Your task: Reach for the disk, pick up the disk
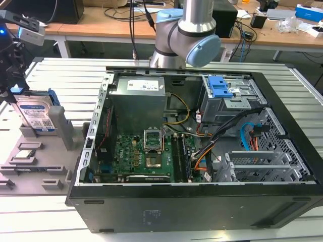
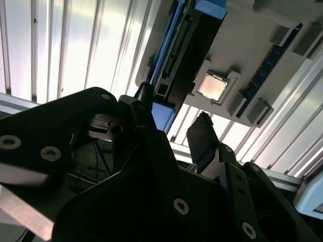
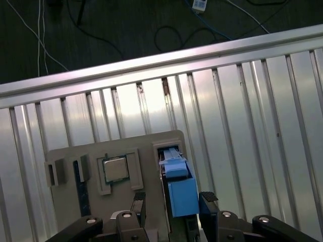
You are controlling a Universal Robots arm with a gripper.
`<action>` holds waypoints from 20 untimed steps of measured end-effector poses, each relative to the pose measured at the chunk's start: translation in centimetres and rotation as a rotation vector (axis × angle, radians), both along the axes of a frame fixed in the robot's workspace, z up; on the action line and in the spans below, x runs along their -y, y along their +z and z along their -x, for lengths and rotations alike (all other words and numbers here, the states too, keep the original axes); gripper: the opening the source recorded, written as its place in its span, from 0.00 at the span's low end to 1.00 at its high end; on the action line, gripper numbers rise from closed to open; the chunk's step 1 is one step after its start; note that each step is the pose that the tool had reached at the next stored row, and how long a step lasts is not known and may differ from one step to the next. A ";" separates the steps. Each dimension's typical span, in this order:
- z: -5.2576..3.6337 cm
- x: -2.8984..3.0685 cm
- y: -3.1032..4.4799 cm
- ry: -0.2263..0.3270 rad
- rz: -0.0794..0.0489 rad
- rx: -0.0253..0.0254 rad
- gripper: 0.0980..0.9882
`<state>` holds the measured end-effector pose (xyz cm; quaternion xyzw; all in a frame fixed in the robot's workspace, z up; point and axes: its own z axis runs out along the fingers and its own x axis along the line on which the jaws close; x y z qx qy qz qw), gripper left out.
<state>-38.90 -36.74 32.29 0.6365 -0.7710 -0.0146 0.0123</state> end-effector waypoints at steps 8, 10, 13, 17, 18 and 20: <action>-0.09 -0.08 -0.99 0.001 0.000 0.0000 0.50; -0.10 -0.09 -1.12 0.001 0.000 -0.0001 0.50; -0.11 -0.09 -1.48 0.001 0.000 -0.0001 0.50; -0.13 -0.10 -2.14 0.002 0.000 0.0000 0.50; -0.13 -0.10 -2.30 0.003 0.000 0.0000 0.50; -0.12 -0.20 -2.78 0.008 0.000 -0.0001 0.50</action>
